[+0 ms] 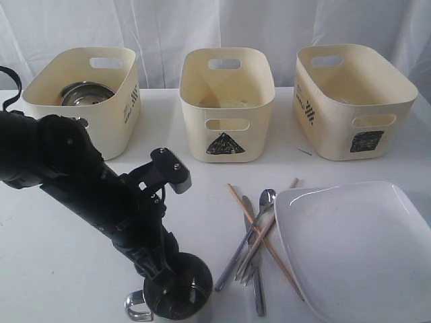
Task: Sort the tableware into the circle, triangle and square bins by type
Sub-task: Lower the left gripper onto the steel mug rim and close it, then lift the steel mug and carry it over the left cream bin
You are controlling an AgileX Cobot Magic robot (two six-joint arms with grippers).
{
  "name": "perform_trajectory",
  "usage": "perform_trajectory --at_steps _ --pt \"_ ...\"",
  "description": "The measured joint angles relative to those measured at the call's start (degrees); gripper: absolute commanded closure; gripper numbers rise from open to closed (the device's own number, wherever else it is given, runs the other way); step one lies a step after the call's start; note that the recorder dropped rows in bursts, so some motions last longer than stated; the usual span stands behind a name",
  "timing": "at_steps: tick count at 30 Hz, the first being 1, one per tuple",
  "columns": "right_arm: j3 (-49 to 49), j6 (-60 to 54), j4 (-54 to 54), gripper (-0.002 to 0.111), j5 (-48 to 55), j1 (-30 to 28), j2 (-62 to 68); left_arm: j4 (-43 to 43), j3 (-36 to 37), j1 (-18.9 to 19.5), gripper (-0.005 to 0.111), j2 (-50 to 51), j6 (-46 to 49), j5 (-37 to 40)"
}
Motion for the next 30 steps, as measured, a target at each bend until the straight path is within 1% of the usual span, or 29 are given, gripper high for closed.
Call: perform_trajectory --at_steps 8,10,12,13,15,17,18,26,30 --pt "0.0 0.0 0.0 0.108 0.0 0.0 0.0 -0.3 0.0 0.0 0.048 1.0 0.0 0.4" --pt "0.0 0.0 0.0 0.108 0.0 0.0 0.0 -0.3 0.0 0.0 0.052 1.0 0.0 0.4" --pt "0.0 0.0 0.0 0.108 0.0 0.0 0.0 -0.3 0.0 0.0 0.058 1.0 0.0 0.4" --pt "0.0 0.0 0.0 0.108 0.0 0.0 0.0 -0.3 0.0 0.0 0.062 1.0 0.0 0.4" --pt "0.0 0.0 0.0 0.108 0.0 0.0 0.0 -0.3 0.0 0.0 0.080 1.0 0.0 0.4" --pt "0.0 0.0 0.0 0.108 0.0 0.0 0.0 -0.3 0.0 -0.1 0.101 1.0 0.0 -0.3" --pt "0.0 0.0 0.0 0.108 0.0 0.0 0.0 -0.3 0.0 -0.1 0.107 1.0 0.0 -1.1" --pt "0.0 0.0 0.0 0.108 0.0 0.0 0.0 1.4 0.0 -0.1 0.107 0.5 0.1 -2.5" --pt "0.0 0.0 0.0 0.108 0.0 0.0 0.0 2.4 0.0 -0.1 0.107 -2.4 0.1 -2.6"
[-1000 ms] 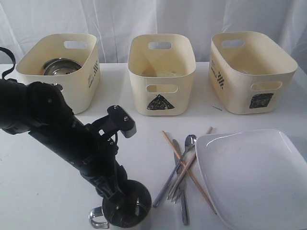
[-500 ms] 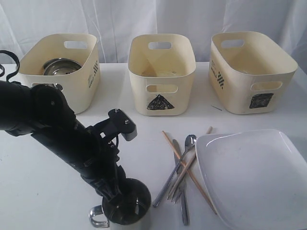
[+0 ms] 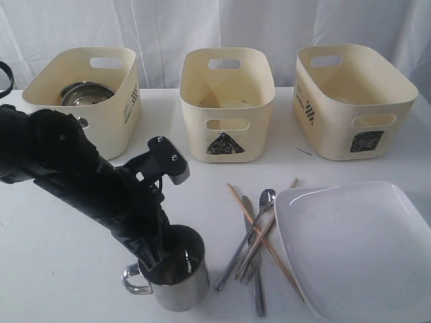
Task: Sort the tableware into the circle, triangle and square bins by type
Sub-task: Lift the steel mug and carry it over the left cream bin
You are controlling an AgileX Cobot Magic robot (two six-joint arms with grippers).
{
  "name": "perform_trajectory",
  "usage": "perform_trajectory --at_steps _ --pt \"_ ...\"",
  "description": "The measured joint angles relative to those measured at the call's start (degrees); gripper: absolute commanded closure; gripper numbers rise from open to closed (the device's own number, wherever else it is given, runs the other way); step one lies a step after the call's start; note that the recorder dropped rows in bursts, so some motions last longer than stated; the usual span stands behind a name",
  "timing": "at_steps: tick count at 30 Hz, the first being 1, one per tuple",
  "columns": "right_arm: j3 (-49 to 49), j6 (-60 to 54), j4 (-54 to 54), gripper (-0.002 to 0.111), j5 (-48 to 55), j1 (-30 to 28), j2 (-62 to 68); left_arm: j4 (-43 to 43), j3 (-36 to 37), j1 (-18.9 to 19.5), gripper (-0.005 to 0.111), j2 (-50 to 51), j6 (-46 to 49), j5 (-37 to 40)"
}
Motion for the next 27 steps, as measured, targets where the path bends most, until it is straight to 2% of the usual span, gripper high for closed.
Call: perform_trajectory --at_steps 7,11,14,18,22,27 --pt "0.0 0.0 0.0 0.108 0.0 0.0 0.0 7.3 0.0 0.0 0.107 -9.5 -1.0 -1.2" --pt "0.0 0.0 0.0 0.108 0.0 0.0 0.0 15.3 -0.1 1.0 0.107 -14.6 -8.4 -4.3" --pt "0.0 0.0 0.0 0.108 0.0 0.0 0.0 20.1 -2.2 4.3 0.107 -17.1 -16.5 -6.3" --pt "0.0 0.0 0.0 0.108 0.0 0.0 0.0 21.8 -5.5 11.2 0.107 -18.1 -24.7 -12.8" --pt "0.0 0.0 0.0 0.108 0.0 0.0 0.0 22.1 -7.6 17.4 0.107 -18.1 -27.3 -21.1" --pt "0.0 0.0 0.0 0.108 0.0 0.0 0.0 22.3 -12.3 23.3 0.107 -16.5 -28.1 -25.6"
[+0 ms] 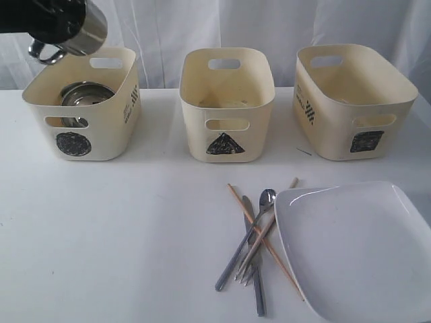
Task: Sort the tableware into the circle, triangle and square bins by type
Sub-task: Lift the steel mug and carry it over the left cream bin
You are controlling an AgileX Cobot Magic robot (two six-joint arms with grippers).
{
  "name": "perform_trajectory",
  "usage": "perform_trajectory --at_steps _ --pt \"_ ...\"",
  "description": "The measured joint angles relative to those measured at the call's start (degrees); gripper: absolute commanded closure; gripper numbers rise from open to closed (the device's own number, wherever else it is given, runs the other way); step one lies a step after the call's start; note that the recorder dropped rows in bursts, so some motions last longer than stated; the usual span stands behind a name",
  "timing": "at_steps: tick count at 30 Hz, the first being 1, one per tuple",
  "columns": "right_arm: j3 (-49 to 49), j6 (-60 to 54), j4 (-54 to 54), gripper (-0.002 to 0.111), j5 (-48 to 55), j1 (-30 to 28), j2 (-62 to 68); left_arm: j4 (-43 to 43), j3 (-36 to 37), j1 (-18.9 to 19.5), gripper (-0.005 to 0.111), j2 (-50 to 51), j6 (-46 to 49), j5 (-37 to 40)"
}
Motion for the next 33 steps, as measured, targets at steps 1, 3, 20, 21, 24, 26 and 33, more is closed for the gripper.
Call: perform_trajectory --at_steps 1,3,20,21,24,26,33 --pt "0.0 0.0 0.0 0.108 0.0 0.0 0.0 0.0 -0.8 0.9 0.107 0.7 0.0 -0.1" --pt "0.0 0.0 0.0 0.108 0.0 0.0 0.0 -1.0 -2.5 2.5 0.107 2.5 -0.2 -0.3" --pt "0.0 0.0 0.0 0.108 0.0 0.0 0.0 -4.1 -13.0 4.0 0.107 22.5 -1.6 -3.2" --pt "0.0 0.0 0.0 0.108 0.0 0.0 0.0 -4.1 -13.9 4.0 0.107 23.6 -1.6 -3.2" --pt "0.0 0.0 0.0 0.108 0.0 0.0 0.0 -4.1 -16.3 4.0 0.107 26.8 -1.6 -3.3" --pt "0.0 0.0 0.0 0.108 0.0 0.0 0.0 -4.1 -17.9 4.2 0.107 28.8 -1.7 -3.3" --pt "0.0 0.0 0.0 0.108 0.0 0.0 0.0 -4.1 -23.8 6.2 0.107 34.7 -1.7 -3.3"
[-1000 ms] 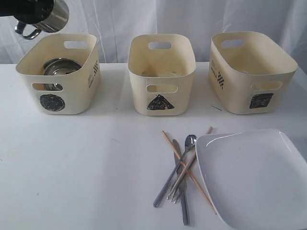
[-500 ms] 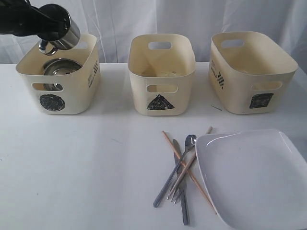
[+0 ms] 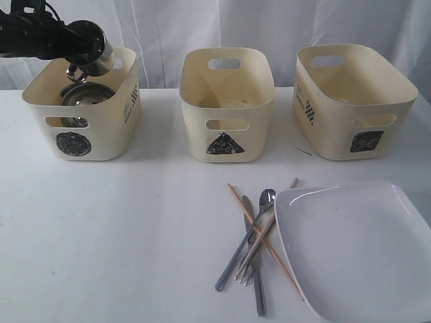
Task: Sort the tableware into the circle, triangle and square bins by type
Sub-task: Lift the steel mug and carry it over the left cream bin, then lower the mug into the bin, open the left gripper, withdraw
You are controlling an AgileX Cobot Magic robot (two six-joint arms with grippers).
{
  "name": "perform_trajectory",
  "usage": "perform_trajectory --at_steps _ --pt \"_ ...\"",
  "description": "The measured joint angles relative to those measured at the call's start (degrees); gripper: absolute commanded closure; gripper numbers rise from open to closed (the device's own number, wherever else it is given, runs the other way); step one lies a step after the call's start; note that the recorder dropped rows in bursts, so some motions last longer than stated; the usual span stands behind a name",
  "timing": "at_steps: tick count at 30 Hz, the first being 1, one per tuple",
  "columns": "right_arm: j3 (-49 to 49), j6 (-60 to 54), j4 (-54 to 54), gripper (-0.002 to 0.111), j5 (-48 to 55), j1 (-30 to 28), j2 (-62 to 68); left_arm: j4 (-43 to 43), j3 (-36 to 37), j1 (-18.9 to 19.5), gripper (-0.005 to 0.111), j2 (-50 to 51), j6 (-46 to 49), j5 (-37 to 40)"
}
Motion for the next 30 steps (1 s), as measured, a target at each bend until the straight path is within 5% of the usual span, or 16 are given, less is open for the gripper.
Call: perform_trajectory --at_steps 14,27,30 --pt "0.0 0.0 0.0 0.108 0.0 0.0 0.0 0.6 -9.0 0.3 0.107 8.9 2.8 0.7" --pt "0.0 0.0 0.0 0.108 0.0 0.0 0.0 3.2 -9.3 0.3 0.107 12.2 2.9 -0.1" --pt "0.0 0.0 0.0 0.108 0.0 0.0 0.0 3.2 -9.3 0.3 0.098 12.2 2.9 0.2"
